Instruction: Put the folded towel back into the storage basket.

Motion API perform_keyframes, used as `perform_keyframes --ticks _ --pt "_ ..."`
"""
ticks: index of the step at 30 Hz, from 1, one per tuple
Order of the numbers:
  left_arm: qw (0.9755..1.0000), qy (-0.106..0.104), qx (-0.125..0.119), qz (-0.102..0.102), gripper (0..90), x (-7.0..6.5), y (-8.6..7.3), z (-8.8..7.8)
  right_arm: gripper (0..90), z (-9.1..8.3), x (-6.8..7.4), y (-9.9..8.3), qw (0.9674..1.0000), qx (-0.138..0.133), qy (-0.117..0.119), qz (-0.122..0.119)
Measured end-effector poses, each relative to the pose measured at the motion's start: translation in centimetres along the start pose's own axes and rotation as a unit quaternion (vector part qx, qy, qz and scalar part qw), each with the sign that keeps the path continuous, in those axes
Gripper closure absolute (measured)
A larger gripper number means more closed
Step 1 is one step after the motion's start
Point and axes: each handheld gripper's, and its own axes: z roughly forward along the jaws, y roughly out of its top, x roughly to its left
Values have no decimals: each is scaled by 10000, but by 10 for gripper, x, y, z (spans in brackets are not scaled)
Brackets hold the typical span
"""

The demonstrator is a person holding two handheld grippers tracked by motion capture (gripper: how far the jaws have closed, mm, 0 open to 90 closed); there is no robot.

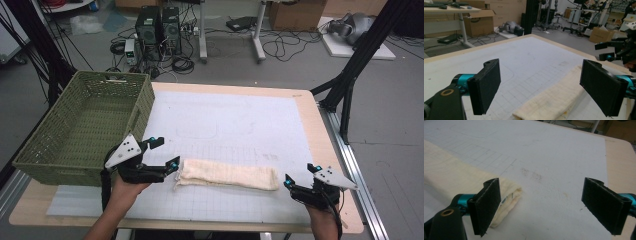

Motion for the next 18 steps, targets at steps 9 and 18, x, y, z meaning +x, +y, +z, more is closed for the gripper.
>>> perform_keyframes --ticks 9,18 --pt "9996 -157 242 -11 170 4 7 24 143 0 1 1 10000 12 3 -10" --pt "9980 -97 601 -157 171 14 -6 45 143 -2 -1 -1 10000 18 -8 14"
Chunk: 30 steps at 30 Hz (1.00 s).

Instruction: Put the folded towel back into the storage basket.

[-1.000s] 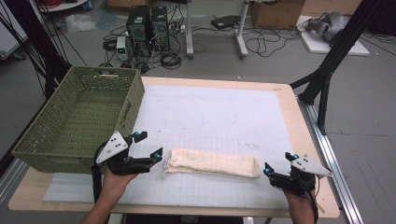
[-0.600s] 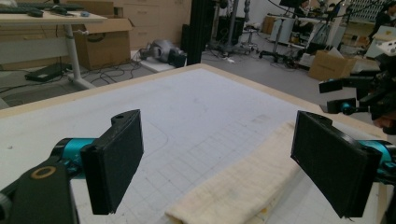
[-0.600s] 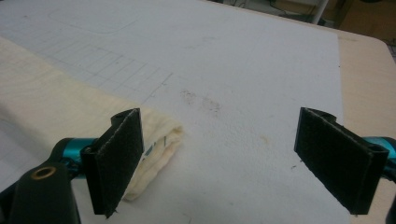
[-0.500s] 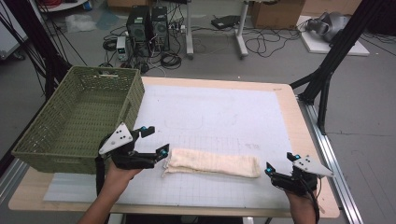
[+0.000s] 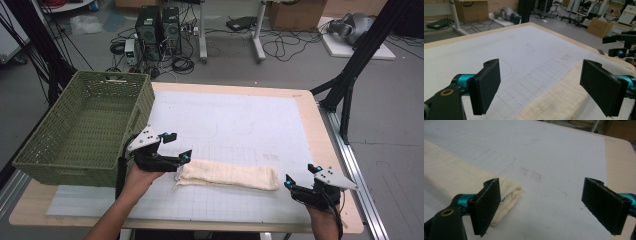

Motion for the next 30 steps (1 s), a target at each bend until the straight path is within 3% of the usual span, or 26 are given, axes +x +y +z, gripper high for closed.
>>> perform_keyframes --ticks 3,9,11,13,20,23,25,28,30 --pt "9998 45 143 -87 172 4 -5 8 143 0 0 0 10000 1 8 -2" --pt "9986 246 476 -29 186 6 -16 19 143 0 1 0 10000 16 26 -1" --pt "9958 388 826 3 187 10 -22 25 143 1 1 0 10000 22 44 -27" --pt "9942 441 980 18 188 11 -24 28 143 1 0 0 10000 27 52 -42" --pt "9913 481 1220 -90 210 14 -29 34 143 2 0 -1 9999 52 95 -4" --pt "9873 521 1494 -142 211 18 -33 38 143 3 0 -1 9999 61 127 -33" --pt "9880 582 1416 -219 224 17 -38 37 143 4 0 0 9999 73 141 -38" --pt "9835 554 1710 -214 228 18 -45 38 144 4 1 -1 9998 99 162 -21" --pt "9831 532 1741 -207 235 15 -47 38 143 4 0 -1 9998 94 158 -25"
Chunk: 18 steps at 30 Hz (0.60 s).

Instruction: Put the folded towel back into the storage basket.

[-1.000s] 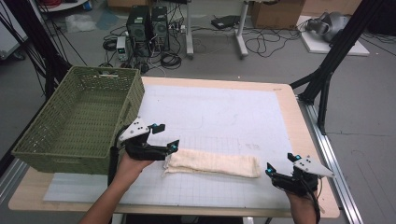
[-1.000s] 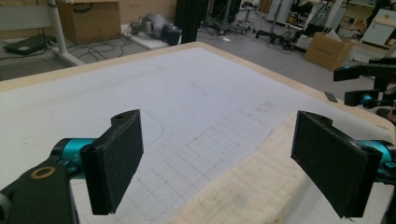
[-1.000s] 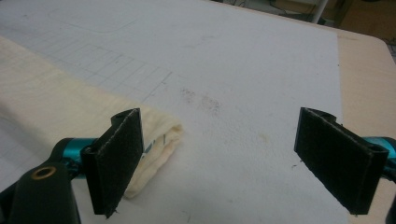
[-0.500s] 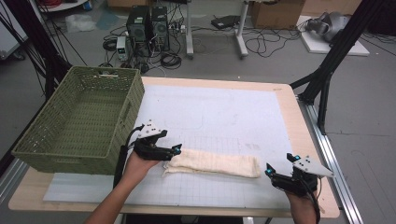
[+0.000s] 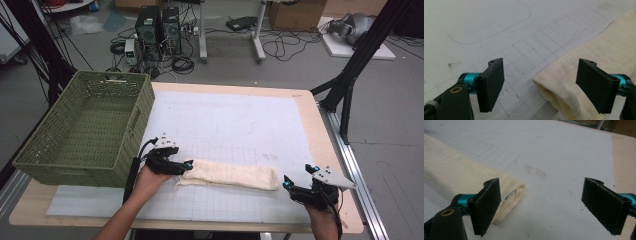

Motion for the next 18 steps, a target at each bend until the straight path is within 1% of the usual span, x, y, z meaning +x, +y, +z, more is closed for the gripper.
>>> perform_keyframes --ticks 2,3,4,5,6,8,9,10,11,12,13,14,15,16,17,18 --pt "10000 49 67 -11 256 -3 -2 1 144 0 0 0 10000 7 8 0" --pt "9999 57 130 -41 269 -4 -4 1 144 0 0 0 10000 13 16 12" --pt "9997 107 195 -32 289 -5 -6 2 144 0 0 0 10000 23 18 -11" --pt "9996 144 243 12 311 -7 -9 3 144 1 0 0 10000 18 19 -32" --pt "9994 148 309 59 333 -9 -11 4 144 1 1 0 10000 37 18 -2" --pt "9991 301 259 159 357 -14 -14 5 146 3 1 -1 10000 91 17 -26" --pt "9987 370 285 195 359 -16 -14 5 146 3 1 -1 9999 118 21 -18" --pt "9987 370 285 195 367 -16 -14 5 146 4 1 -1 9999 131 26 -37" --pt "9980 435 345 297 395 -21 -13 5 146 4 2 -1 9999 131 26 -35" --pt "9977 422 353 398 447 -25 -13 4 146 3 2 -1 9999 138 31 -27" --pt "9977 422 353 398 483 -25 -13 4 146 3 2 -1 9999 123 26 -47" --pt "9971 464 348 490 486 -28 -13 4 146 3 2 -1 9999 135 21 -46" --pt "9975 380 382 453 509 -30 -13 4 146 4 1 -1 9999 139 23 -32" --pt "9982 303 409 311 536 -30 -13 4 147 4 1 -1 9999 158 11 -17" --pt "9982 303 409 311 557 -30 -13 4 147 4 1 -2 9998 175 18 -4" --pt "9986 221 451 172 560 -27 -12 4 147 4 1 -2 9998 189 14 15"
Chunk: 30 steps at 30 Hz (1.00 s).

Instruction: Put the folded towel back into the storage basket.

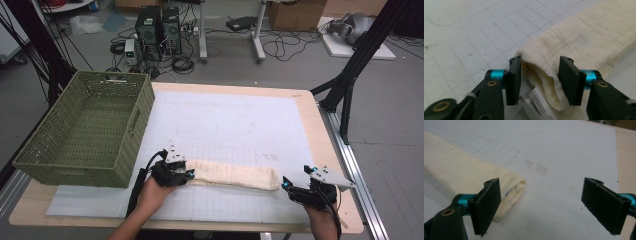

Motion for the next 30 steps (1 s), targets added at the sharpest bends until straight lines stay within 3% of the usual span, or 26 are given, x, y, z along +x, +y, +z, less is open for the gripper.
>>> perform_keyframes --ticks 4,5,6,7,11,13,14,16,21,24,30 --pt "9998 -125 -17 -128 658 5 0 0 147 1 0 1 10000 -2 -9 3" --pt "9993 -342 -23 -163 743 5 0 0 147 1 1 1 10000 8 -6 8" --pt "9996 -287 -38 -62 812 2 0 1 147 1 1 1 10000 3 0 -7" --pt "9997 -231 -53 68 820 -1 0 1 147 2 1 1 10000 9 1 -10" --pt "9990 -391 -184 -61 831 2 -2 -1 147 2 1 1 10000 21 -2 21" --pt "9976 -464 -489 -175 831 5 -3 -7 149 1 -1 0 10000 -50 -11 43" --pt "9976 -464 -489 -175 831 5 -3 -7 158 0 -1 0 10000 -59 10 67" --pt "9942 -524 -917 -218 831 8 -1 -18 160 -1 -2 1 9999 -103 -3 83" --pt "9919 -631 -1105 -64 831 7 -3 -24 160 -1 0 2 9998 -151 71 101" --pt "9892 -694 -1292 47 830 4 -5 -27 160 -2 2 3 9997 -194 165 63" --pt "9865 -724 -1467 66 827 4 -5 -34 160 4 7 5 9996 -123 251 73"
